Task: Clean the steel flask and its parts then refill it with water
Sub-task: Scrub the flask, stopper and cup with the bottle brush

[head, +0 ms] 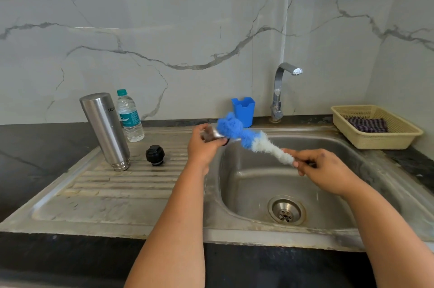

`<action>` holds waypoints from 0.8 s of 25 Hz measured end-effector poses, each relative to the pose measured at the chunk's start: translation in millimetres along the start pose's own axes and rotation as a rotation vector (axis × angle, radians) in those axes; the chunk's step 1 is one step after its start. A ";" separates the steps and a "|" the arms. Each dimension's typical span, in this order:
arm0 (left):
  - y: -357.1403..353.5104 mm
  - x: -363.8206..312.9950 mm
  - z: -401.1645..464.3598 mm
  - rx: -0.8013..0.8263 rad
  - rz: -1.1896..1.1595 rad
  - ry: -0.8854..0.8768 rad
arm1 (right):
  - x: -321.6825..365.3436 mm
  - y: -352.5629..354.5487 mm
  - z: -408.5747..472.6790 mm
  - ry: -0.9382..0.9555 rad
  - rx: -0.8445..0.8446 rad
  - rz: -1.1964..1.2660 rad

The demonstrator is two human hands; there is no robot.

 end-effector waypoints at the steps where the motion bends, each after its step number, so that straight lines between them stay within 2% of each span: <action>1: 3.7 3.8 3.5 -0.013 -0.018 0.031 | -0.8 -0.7 -1.3 0.001 0.011 -0.011; 5: -18.9 1.9 -12.5 0.087 -0.018 0.028 | 8.5 -4.9 1.5 0.000 -0.062 0.005; 8: -21.3 0.0 -14.7 0.050 -0.026 0.000 | 9.9 0.3 -1.2 0.008 -0.084 0.008; 12: -19.9 6.6 -8.0 0.110 -0.194 0.127 | 1.9 8.1 -3.8 -0.027 -0.114 -0.044; 17: -16.2 -0.1 -9.2 0.106 -0.363 0.148 | 0.7 13.5 -2.5 -0.013 -0.128 0.004; 18: -15.0 -2.2 -11.0 0.116 -0.319 0.108 | -0.8 14.2 -2.2 -0.018 -0.144 -0.002; 20: -21.2 -4.4 -16.8 0.196 -0.075 -0.019 | -1.5 11.7 -1.2 -0.019 -0.151 -0.034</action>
Point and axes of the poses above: each hand's wrist, its own z-axis towards the middle knuckle, its own y-axis out of the back of the hand, x = y × z, the point moved 6 cm from there along z, towards the middle knuckle, and after that the axes turned 7 degrees about -x, right-handed, at the moved point
